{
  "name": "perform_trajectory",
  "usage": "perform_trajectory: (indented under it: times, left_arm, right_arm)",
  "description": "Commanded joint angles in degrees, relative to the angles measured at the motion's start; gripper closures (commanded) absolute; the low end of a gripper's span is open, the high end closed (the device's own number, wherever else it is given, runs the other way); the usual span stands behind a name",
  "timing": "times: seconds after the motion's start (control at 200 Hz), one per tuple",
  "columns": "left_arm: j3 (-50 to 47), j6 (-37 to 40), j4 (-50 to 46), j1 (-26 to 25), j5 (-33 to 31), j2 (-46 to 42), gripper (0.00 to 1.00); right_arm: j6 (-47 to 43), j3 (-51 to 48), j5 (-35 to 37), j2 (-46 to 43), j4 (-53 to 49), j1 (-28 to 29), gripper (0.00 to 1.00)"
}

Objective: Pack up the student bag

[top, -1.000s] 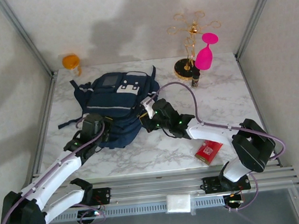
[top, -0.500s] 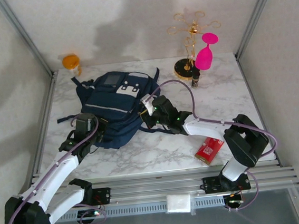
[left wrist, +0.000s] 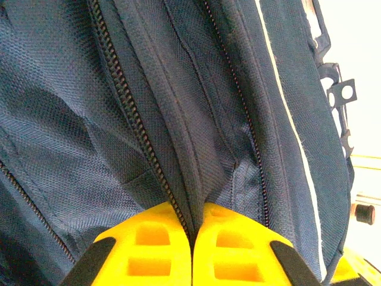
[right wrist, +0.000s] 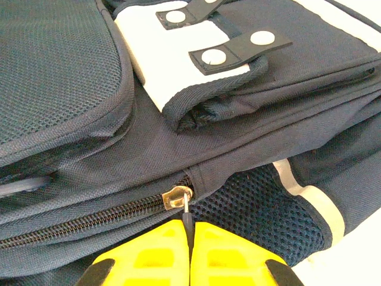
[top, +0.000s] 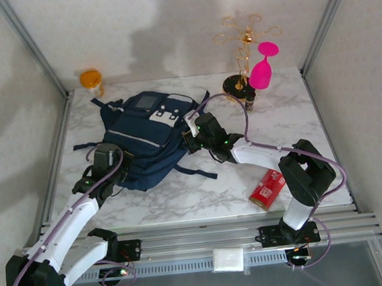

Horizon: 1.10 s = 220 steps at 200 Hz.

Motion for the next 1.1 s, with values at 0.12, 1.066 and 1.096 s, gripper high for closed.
perform_trajectory:
  times: [0.12,1.066,1.096]
  left_arm:
    - [0.91,4.11,-3.31,3.34,-8.36,0.05,0.83]
    - [5.33,6.30,-7.97,-12.97,-15.93,1.75,0.52]
    - [4.68,6.62,-7.02,-12.72,-15.75,1.91,0.51]
  right_arm:
    - [3.58,0.44,-1.36,-0.63,-5.52,-3.31,0.87]
    - [30.47,38.00,-10.50,19.44,-34.41,2.03,0.42]
    - [30.16,38.92,-11.07,20.25,-34.51,1.97,0.45]
